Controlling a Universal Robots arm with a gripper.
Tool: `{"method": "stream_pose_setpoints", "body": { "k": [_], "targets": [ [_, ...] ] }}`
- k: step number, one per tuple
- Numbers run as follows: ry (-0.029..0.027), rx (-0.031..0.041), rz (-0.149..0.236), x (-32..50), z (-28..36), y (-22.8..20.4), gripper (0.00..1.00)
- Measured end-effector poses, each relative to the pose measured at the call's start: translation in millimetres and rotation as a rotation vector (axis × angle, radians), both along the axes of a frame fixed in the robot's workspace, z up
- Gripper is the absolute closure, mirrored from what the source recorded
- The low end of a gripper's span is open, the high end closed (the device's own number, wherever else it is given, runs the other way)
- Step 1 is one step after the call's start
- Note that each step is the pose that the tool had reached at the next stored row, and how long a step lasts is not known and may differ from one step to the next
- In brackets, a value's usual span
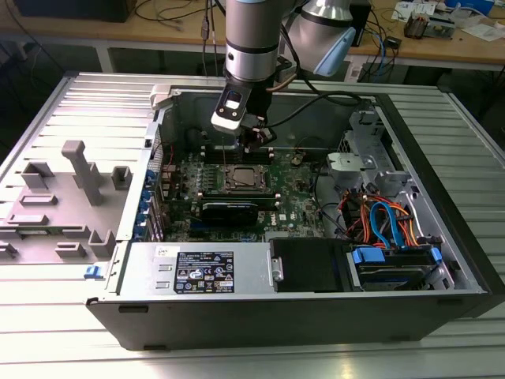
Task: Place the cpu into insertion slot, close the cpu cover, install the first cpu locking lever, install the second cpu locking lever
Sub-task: 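Install the first cpu locking lever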
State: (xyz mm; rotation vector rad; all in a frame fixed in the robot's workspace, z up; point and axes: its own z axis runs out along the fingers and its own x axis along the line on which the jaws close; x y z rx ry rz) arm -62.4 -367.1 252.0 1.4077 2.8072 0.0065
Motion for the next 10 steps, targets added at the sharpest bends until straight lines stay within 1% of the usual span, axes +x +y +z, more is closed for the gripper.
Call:
{"method": "stream_pose_setpoints", "body": {
  "k": [3, 6, 8, 10],
  "targets": [
    [0.0000, 0.0000, 0.003, 0.0, 0.0, 0.0, 0.89],
    [0.0000, 0.0000, 0.015, 0.0, 0.0, 0.0, 0.89],
    [0.0000, 0.0000, 0.033, 0.0, 0.0, 0.0, 0.89],
    [0.0000, 0.0000, 0.065, 0.0, 0.0, 0.0, 0.89]
  ]
}}
